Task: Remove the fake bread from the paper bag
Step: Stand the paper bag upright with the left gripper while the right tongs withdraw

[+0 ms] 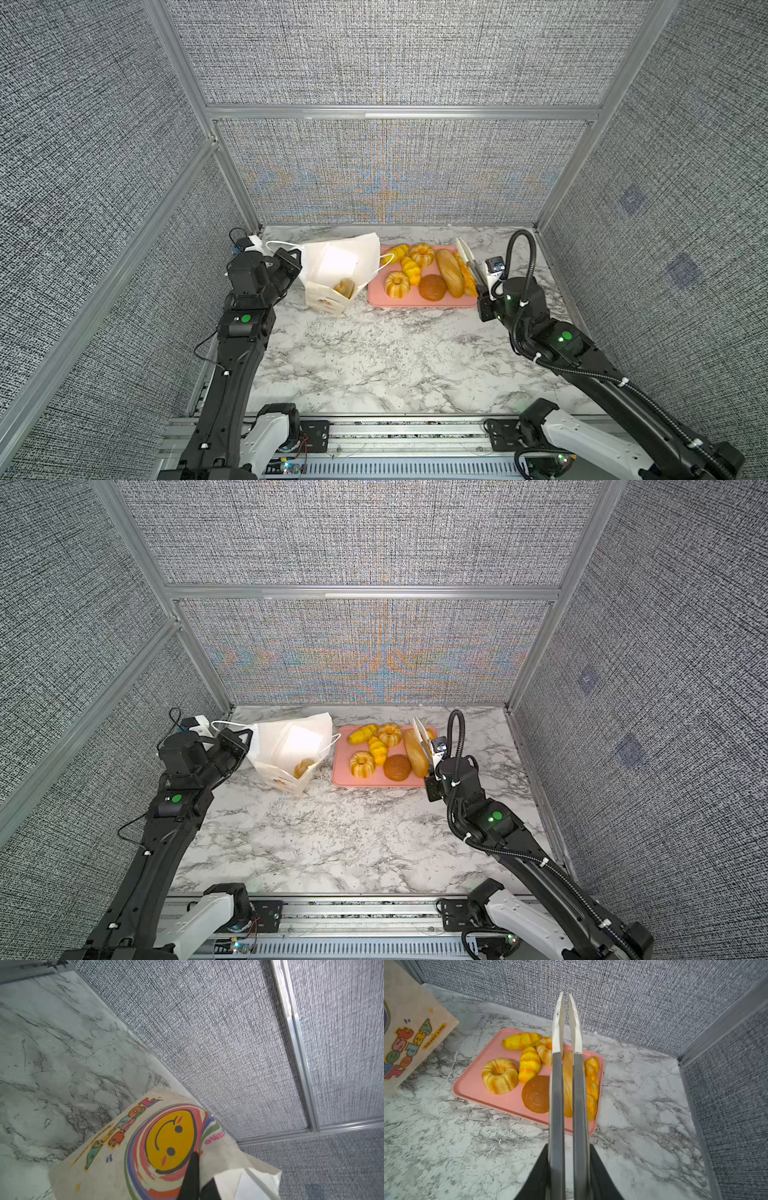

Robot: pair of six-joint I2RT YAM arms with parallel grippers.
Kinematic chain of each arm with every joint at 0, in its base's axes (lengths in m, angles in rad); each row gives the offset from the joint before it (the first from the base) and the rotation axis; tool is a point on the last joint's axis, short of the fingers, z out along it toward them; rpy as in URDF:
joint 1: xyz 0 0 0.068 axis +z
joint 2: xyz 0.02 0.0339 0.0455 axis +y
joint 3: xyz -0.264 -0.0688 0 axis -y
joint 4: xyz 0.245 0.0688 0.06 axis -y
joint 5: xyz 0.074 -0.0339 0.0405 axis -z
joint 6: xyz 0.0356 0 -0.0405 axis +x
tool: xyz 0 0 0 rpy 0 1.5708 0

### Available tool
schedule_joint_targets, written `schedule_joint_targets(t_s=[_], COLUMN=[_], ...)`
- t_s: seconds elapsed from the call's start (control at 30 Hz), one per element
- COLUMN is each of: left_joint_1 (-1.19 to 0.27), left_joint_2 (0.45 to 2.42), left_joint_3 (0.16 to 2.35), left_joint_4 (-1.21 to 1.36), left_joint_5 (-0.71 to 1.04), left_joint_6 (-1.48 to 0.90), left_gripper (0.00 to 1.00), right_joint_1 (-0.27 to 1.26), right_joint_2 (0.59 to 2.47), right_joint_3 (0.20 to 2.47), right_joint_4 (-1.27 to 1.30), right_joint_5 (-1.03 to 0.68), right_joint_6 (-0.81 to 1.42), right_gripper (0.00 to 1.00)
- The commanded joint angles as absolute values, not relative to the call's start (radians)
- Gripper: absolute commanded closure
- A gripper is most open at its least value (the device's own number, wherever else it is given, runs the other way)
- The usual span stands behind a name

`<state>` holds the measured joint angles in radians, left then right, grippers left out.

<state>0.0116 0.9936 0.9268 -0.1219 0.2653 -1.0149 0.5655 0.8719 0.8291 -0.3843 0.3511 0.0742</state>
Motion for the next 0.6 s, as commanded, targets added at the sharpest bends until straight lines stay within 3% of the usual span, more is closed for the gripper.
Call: schedule_joint_targets(t_s=[0.0,0.27,0.57], left_joint_1=[0.042,0.092,0.095], left_joint_2=[1.030,1.236,1.347], left_joint_3=[0.902,0.877,0.986], left_joint_4=[0.076,0.344,0.275], left_joint_5=[0.291,0.413,0.389], left_joint_6=[-1.160,-1.401,-1.296], left_gripper=[1.00,1.00,1.00], right_joint_1=[0.564,0.564,0.563], right_joint_2=[0.844,0.797,0.763], right_joint_3=[0.798,0.709,0.655], right_joint_4=[-0.404,-0.418,-0.435], right_joint_5=[0.312,0.288,0.267], right_joint_6=[0.173,0.257,0.302], right_gripper=[0.73,0.74,0.73])
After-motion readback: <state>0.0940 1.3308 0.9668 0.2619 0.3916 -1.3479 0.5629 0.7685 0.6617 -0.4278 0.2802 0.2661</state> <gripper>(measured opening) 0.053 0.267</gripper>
